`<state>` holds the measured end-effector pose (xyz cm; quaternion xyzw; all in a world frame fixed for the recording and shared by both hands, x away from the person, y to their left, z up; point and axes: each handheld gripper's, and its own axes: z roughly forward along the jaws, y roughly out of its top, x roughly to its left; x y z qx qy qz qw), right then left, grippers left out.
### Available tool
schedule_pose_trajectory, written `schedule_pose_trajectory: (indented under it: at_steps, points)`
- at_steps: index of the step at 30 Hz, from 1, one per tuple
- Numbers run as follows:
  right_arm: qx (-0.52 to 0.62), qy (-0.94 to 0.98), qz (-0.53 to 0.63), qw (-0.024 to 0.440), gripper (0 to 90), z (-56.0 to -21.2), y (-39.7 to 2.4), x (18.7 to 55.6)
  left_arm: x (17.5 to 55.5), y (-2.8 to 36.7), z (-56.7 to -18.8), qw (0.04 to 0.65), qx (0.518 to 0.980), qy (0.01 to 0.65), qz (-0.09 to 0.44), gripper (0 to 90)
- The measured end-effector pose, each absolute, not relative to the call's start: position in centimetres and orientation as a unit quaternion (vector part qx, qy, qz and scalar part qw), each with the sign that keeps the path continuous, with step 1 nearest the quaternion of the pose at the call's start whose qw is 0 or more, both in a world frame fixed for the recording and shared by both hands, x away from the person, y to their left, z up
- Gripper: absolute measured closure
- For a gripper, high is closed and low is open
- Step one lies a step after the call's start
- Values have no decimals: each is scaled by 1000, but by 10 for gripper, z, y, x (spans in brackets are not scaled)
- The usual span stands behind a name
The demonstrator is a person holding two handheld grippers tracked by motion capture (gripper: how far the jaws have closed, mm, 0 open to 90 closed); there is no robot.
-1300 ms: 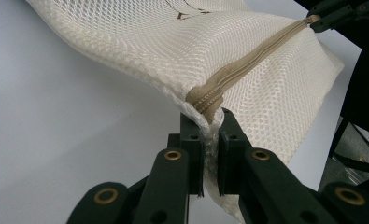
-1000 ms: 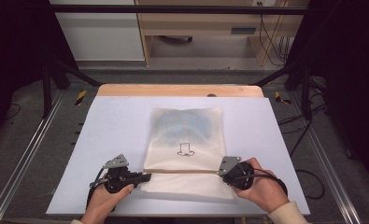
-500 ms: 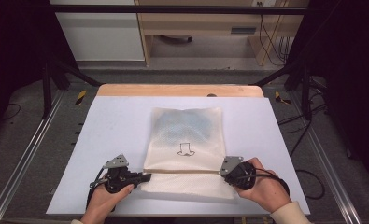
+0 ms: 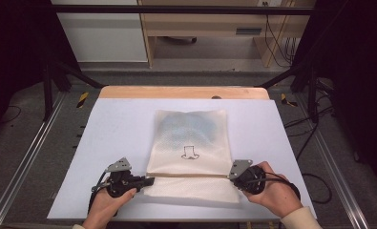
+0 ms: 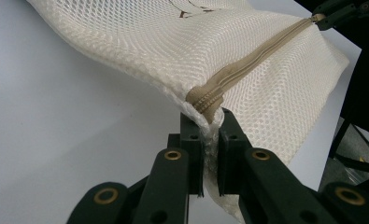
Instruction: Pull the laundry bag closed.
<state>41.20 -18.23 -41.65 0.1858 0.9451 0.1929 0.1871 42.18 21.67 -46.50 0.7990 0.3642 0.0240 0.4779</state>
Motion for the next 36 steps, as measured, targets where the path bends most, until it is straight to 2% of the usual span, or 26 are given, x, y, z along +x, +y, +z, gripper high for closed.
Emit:
schedule_pose_trajectory:
  at_steps: [36]
  points:
    - [201,945,187,179,820,-430,-198,409,421,212,-467,474,804,358,25,835]
